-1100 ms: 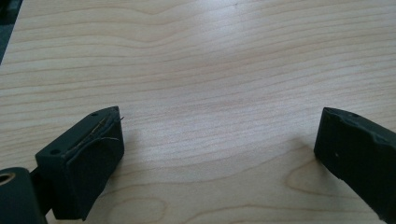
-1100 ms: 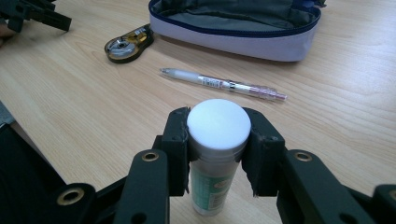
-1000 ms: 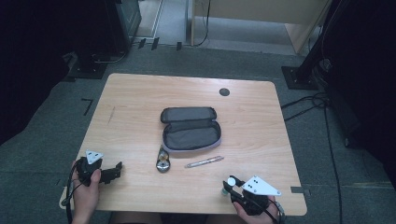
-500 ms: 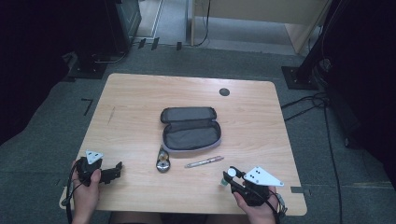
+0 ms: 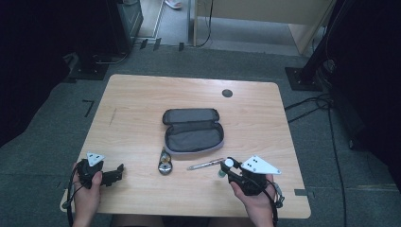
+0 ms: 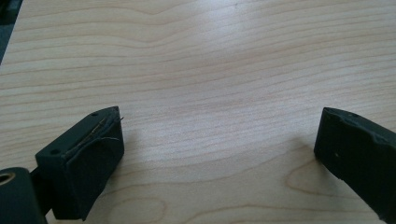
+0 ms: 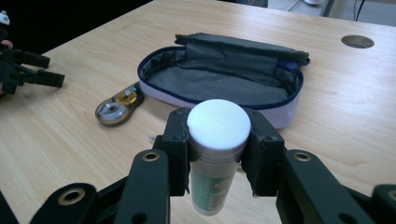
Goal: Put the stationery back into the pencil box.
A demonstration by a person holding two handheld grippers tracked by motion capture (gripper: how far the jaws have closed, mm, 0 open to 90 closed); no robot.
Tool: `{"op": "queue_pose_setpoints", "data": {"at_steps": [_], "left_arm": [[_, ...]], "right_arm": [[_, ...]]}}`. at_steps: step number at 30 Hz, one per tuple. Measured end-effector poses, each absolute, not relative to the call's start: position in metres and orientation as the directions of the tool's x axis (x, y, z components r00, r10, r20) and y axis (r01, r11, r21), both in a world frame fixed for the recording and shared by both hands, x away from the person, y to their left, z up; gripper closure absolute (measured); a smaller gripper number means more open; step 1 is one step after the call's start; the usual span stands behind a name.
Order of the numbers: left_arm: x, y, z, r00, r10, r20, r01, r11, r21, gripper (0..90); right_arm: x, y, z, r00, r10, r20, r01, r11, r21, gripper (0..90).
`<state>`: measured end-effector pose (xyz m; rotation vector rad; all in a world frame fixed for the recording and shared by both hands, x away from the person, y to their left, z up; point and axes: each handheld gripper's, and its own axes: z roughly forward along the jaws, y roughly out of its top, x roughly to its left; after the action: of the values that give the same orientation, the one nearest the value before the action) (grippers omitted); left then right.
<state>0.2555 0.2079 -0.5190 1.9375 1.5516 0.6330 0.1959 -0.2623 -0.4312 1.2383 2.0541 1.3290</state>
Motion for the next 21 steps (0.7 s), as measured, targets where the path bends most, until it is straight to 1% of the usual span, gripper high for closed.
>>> {"op": "queue_pose_setpoints", "data": {"at_steps": [21], "left_arm": [[0.255,0.207,-0.519,0.218,0.976,0.008,0.705,-0.163,0.69,1.7]], "right_arm": [[0.237,-0.251,-0.409,-0.511,0.85,0.125,0.441,0.135,0.887,65.1]]}}
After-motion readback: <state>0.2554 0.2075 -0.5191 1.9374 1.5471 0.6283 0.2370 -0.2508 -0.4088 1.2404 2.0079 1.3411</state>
